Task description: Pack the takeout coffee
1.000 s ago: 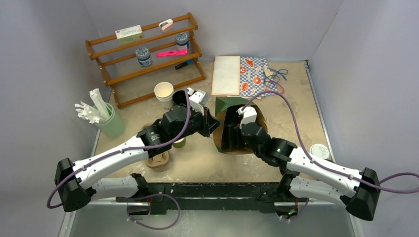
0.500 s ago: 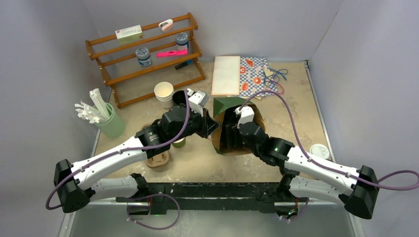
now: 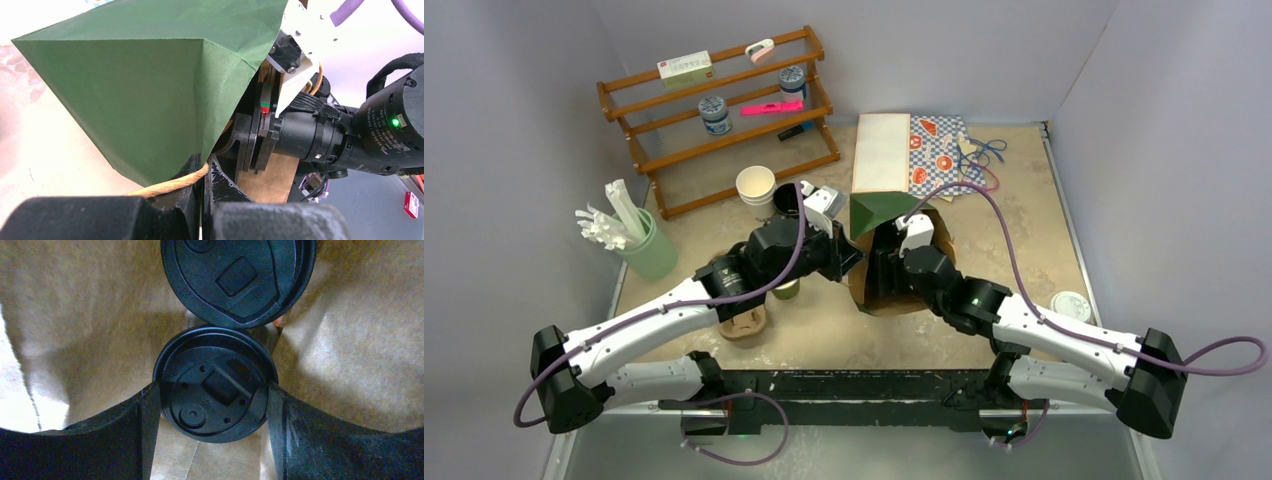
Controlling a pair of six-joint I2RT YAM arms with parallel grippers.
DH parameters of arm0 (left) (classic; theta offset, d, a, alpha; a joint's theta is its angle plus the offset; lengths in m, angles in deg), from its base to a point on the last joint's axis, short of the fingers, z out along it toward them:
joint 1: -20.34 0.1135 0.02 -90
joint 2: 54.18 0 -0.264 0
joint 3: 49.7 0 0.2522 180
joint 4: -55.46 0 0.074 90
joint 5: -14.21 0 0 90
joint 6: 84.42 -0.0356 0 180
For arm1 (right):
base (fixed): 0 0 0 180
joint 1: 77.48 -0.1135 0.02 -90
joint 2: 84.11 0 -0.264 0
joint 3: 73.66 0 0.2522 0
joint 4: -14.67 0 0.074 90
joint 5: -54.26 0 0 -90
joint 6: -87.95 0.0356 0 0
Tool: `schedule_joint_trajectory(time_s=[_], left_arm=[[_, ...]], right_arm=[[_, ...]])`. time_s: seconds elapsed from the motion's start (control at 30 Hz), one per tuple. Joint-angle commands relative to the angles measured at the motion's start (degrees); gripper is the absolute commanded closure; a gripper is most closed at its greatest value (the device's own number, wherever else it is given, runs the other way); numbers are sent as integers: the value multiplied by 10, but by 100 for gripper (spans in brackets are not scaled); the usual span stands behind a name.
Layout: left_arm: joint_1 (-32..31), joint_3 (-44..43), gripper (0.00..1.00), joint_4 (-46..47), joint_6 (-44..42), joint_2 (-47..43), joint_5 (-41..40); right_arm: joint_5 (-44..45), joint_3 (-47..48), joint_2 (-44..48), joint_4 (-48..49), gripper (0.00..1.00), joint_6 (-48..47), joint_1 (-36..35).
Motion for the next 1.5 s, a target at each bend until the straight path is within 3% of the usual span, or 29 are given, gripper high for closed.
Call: schedule_joint_trajectory(time_s=[0.0, 0.3, 0.5, 0.9, 1.07, 1.47], left_arm=[[0, 1, 100, 5, 17, -32, -1], [0, 5, 100, 13, 37, -45, -25], [0, 15, 100, 28, 53, -59, -43], [1, 31, 100, 45, 75, -68, -54], [8, 40, 100, 71, 94, -76, -63], [37, -1, 100, 119, 110, -27, 4]], right_arm=[[56, -28, 4, 60, 100, -40, 4], [51, -52, 16, 100, 100, -67, 3], [54, -86, 75, 145, 100, -87, 3], [68, -87, 57, 146, 100, -126, 3], [56, -80, 47, 132, 100, -154, 3], [27, -50, 44, 46, 100, -138, 4]])
